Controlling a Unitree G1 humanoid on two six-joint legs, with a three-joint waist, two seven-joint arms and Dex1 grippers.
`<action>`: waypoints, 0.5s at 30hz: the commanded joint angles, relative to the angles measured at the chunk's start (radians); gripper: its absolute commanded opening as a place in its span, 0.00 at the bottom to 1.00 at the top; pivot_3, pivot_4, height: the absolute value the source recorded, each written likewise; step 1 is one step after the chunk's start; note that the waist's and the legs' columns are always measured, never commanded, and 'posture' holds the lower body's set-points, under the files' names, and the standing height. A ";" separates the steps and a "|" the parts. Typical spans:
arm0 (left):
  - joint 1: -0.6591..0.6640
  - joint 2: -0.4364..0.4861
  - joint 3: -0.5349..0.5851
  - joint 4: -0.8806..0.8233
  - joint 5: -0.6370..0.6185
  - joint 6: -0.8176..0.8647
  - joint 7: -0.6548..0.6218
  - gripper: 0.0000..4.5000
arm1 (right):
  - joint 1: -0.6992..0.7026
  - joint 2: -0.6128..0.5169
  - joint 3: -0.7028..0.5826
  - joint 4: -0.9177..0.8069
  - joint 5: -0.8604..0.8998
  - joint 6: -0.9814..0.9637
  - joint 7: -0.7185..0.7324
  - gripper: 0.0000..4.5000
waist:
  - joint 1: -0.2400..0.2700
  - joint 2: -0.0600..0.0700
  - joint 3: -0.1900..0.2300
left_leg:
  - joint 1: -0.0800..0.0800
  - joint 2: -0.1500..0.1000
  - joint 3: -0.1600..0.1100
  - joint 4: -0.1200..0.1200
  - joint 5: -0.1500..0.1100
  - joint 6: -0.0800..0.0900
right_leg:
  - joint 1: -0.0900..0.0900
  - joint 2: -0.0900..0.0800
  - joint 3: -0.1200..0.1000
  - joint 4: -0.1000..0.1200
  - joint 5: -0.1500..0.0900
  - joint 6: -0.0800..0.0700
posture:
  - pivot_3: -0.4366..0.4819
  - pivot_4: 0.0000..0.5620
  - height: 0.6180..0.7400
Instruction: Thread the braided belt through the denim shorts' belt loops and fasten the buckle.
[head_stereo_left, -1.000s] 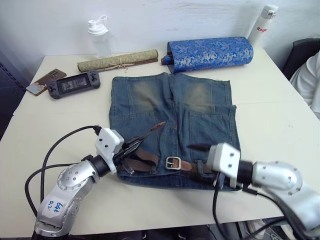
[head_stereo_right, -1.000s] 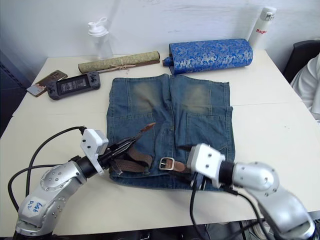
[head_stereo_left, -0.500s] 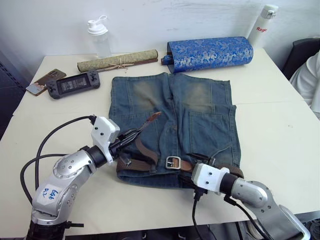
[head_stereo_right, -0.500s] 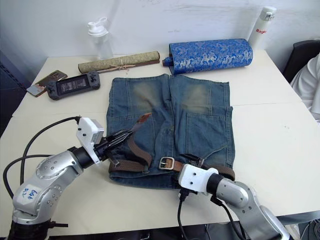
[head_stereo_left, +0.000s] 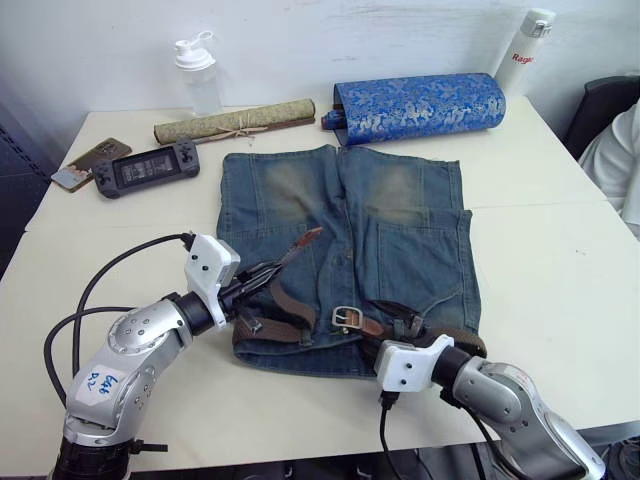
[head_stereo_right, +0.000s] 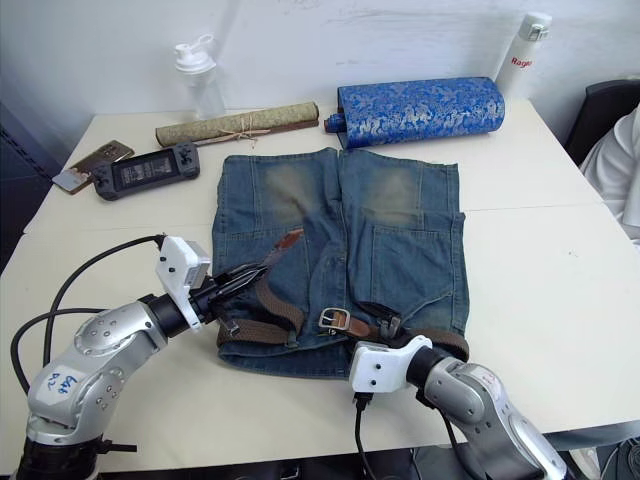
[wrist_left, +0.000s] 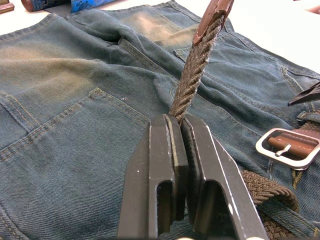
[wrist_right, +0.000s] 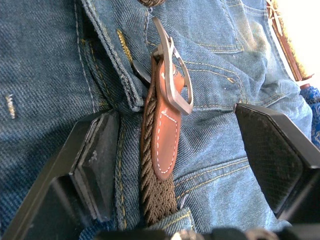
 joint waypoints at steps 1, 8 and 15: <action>-0.003 0.008 0.012 -0.030 -0.009 -0.012 -0.008 0.00 | 0.046 0.022 -0.028 -0.036 0.050 0.055 0.030 0.86 | 0.001 0.000 0.000 | 0.000 0.000 0.000 0.000 0.000 0.000 | 0.000 0.000 0.000 0.000 0.000 0.000 | 0.48 0.27 0.82; 0.002 0.007 0.014 -0.030 -0.009 -0.016 -0.010 0.00 | 0.116 0.027 -0.066 -0.085 0.080 0.113 0.062 0.86 | 0.001 -0.001 0.000 | 0.000 0.000 0.000 0.000 0.000 0.000 | 0.000 0.000 0.000 0.000 0.000 0.000 | 0.48 0.27 0.82; 0.002 0.005 0.009 -0.025 -0.003 -0.022 -0.014 0.00 | 0.101 0.061 -0.056 -0.087 0.103 0.162 0.079 0.57 | 0.001 -0.001 -0.001 | 0.000 0.000 0.000 0.000 0.000 0.000 | 0.000 0.000 0.000 0.000 0.000 0.000 | 0.48 0.27 0.82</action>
